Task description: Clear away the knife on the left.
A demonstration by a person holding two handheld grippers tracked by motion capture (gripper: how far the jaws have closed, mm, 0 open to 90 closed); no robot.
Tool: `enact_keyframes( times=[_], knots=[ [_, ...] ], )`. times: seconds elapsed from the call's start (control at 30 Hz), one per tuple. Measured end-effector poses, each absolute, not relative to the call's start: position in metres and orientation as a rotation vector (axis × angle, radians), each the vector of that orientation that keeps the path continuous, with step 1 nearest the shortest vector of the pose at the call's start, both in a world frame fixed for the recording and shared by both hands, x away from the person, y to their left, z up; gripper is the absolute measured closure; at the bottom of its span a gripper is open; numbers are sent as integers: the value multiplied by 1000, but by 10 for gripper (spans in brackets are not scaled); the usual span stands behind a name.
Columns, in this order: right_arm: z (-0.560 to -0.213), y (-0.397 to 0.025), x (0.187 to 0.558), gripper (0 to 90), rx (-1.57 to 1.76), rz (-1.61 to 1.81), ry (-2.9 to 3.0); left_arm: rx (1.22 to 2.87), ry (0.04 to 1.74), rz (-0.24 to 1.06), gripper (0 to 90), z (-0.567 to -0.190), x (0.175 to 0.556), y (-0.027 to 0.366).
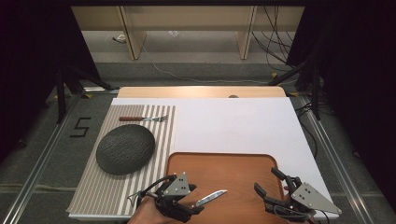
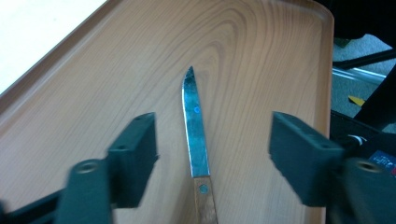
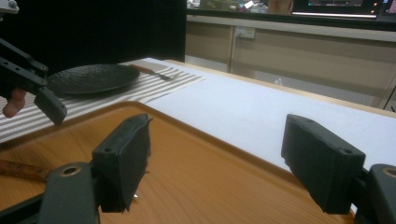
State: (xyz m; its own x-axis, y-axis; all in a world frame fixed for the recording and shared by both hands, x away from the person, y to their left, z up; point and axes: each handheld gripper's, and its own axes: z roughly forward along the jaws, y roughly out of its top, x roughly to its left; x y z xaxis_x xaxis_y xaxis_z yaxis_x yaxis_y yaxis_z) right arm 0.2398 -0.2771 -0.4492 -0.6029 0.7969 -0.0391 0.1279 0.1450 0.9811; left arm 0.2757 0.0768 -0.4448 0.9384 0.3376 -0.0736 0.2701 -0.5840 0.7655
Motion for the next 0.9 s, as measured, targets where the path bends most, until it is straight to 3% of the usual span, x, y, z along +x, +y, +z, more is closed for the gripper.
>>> enact_keyframes(
  times=[0.17,0.47,0.77,0.9],
  knots=[
    [-449,-277,240,249,882,1497,1849,2285,373,76,570,-446,273,68],
    [-449,-277,240,249,880,1496,1849,2343,354,42,791,-451,277,57],
    [-449,-277,240,250,882,1497,1849,2412,343,13,894,-460,278,50],
    [-449,-277,239,251,880,1494,1850,2443,346,19,896,-464,279,49]
  ],
)
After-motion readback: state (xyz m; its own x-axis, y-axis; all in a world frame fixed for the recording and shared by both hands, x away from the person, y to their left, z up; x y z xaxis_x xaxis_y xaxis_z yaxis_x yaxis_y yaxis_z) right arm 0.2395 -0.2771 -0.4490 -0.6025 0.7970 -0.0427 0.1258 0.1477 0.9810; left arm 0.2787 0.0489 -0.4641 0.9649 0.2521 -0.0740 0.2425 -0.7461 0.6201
